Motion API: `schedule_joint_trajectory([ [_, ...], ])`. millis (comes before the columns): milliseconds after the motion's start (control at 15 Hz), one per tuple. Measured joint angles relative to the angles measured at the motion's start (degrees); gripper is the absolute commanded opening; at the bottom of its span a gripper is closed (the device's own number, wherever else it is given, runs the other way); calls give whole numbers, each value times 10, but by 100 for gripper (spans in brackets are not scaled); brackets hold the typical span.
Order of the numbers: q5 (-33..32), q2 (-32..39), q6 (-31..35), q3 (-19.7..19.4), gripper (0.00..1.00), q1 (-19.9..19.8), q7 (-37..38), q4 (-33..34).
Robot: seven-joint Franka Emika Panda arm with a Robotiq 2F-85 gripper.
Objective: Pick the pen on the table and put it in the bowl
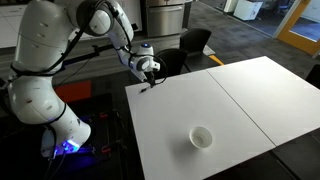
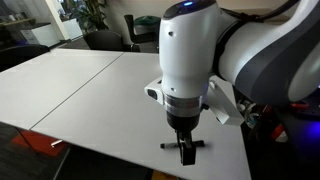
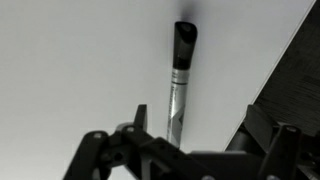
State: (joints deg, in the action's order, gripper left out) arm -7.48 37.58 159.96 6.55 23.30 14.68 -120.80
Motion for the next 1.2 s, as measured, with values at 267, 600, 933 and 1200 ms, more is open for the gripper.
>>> schedule_joint_trajectory([
  [267,0,18,-9,-10,57,10,0,19],
  [600,0,29,-16,-15,19,13,0,33],
  [933,0,31,-17,-18,5,13,0,40],
  [1200,0,32,-18,-19,5,12,0,44],
])
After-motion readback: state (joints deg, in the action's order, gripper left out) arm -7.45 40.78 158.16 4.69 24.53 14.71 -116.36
